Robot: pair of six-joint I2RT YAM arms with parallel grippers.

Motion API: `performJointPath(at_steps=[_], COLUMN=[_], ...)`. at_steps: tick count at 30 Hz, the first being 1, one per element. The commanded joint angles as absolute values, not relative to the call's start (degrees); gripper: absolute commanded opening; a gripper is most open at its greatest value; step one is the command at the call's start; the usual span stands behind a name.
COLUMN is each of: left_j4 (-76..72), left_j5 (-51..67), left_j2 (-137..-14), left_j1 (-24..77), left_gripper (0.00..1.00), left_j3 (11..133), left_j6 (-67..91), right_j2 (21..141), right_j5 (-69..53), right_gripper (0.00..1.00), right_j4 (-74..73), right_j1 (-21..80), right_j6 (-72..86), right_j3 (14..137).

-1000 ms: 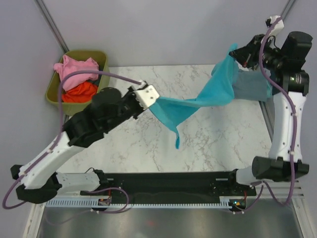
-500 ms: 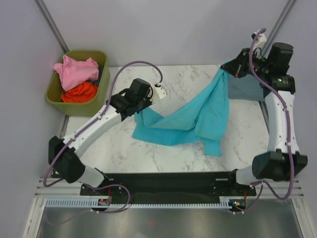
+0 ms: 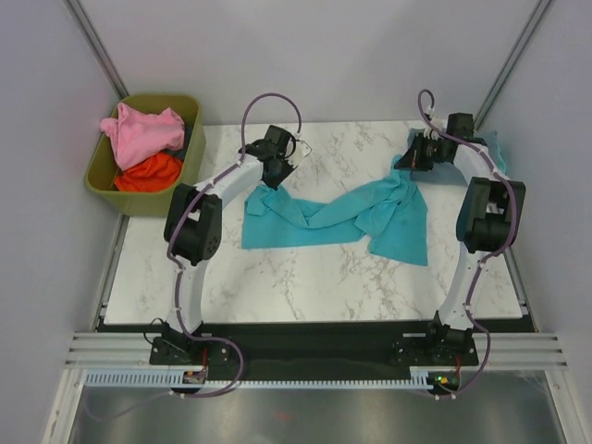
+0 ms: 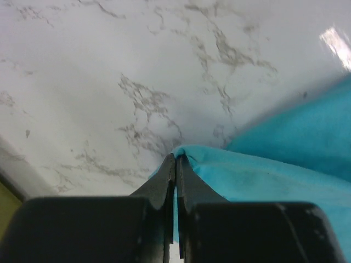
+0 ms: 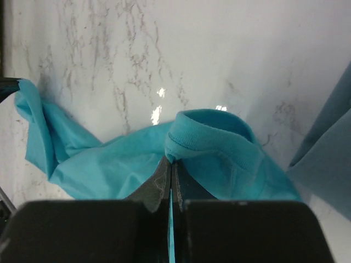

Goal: Fold and stack the t-shirts
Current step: Flatten the tshirt out

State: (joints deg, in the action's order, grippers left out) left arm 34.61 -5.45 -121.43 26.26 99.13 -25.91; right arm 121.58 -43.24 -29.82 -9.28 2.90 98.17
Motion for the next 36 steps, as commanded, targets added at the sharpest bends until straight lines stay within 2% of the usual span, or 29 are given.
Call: performJointPath(at_steps=[1, 3, 4, 5, 7, 8, 9, 12, 13, 17, 23, 26, 36], left_j4=[32.7, 32.7, 33.0, 33.3, 34.8, 34.8, 34.8, 35.6, 36.0, 39.6, 39.5, 39.4, 38.7], left_j5=[-5.0, -7.5, -8.7, -10.8, -11.3, -11.5, -10.6, -5.6, -3.2, -0.3, -0.3, -0.4, -1.6], left_j2=[-125.2, -128.8, -129.6, -129.8, -127.6, -125.9, -121.1, -111.9, -109.8, -103.9, -101.7, -102.0, -101.4], left_j1=[24.9, 24.3, 24.1, 23.8, 23.4, 23.4, 23.4, 23.5, 23.6, 23.9, 24.1, 24.4, 25.8], left_gripper=[0.02, 0.04, 0.07, 0.27, 0.58, 0.86, 0.91, 0.91, 0.91, 0.89, 0.87, 0.86, 0.86], left_j3=[109.6, 113.5, 114.6, 115.4, 115.7, 114.8, 112.3, 106.2, 104.7, 97.0, 93.1, 93.3, 91.0], left_j6=[-21.0, -20.9, -20.7, -19.4, -18.0, -16.5, -16.0, -13.3, -12.3, -11.5, -10.6, -10.5, -10.8], right_j2=[124.3, 126.6, 126.9, 126.4, 124.7, 121.5, 119.2, 108.8, 105.2, 100.3, 95.8, 93.7, 91.4], right_j5=[-41.5, -40.3, -38.7, -37.8, -37.8, -38.3, -38.9, -41.6, -42.3, -39.7, -37.9, -34.2, -33.4], right_gripper=[0.0, 0.02, 0.13, 0.43, 0.51, 0.53, 0.53, 0.59, 0.59, 0.57, 0.52, 0.48, 0.48], right_j4=[-25.1, -23.3, -23.3, -23.6, -27.1, -28.5, -30.7, -36.6, -39.6, -55.8, -54.9, -48.4, -40.3], right_j1=[-9.5, -9.4, -9.4, -9.3, -9.9, -10.2, -10.5, -10.2, -9.9, -7.4, -5.3, -2.0, 4.7], right_j6=[1.8, 3.3, 3.2, 2.6, -3.4, -5.8, -9.0, -24.6, -34.9, -58.2, -79.2, -82.0, -84.9], right_j3=[105.8, 107.7, 108.4, 108.8, 110.0, 110.0, 108.1, 98.6, 96.4, 84.9, 71.5, 65.5, 60.5])
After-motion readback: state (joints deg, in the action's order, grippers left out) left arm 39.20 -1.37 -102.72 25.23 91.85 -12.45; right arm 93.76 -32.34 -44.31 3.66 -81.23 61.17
